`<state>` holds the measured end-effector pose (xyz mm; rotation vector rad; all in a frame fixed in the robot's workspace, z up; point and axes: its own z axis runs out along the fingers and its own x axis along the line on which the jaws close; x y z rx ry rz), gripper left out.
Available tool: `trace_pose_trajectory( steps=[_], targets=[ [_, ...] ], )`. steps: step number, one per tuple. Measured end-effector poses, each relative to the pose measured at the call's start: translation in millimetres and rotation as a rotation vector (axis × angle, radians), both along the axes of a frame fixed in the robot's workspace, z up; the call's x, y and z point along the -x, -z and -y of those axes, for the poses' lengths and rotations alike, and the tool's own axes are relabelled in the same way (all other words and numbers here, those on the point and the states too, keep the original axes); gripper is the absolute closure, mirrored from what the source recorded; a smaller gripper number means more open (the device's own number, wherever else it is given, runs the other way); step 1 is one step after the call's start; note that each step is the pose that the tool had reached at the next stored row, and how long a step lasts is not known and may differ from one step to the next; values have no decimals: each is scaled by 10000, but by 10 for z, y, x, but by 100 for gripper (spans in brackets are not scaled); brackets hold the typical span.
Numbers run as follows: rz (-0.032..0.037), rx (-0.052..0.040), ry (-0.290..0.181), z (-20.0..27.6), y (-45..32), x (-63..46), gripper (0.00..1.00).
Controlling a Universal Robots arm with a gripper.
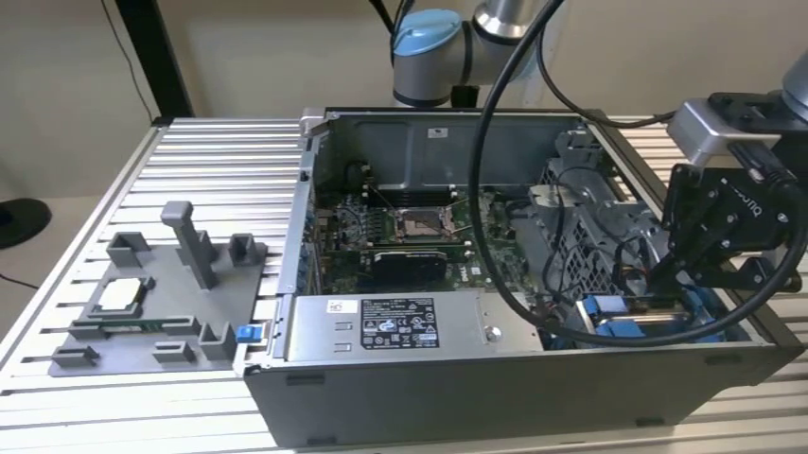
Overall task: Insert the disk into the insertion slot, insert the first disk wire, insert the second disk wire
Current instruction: 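Insert the second disk wire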
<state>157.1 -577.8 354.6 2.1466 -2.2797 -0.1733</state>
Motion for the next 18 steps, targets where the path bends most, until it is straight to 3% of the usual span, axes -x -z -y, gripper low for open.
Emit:
trace_pose_trajectory(
  steps=[18],
  targets=[
    [1,1,1,0,87,13,100]
  ],
)
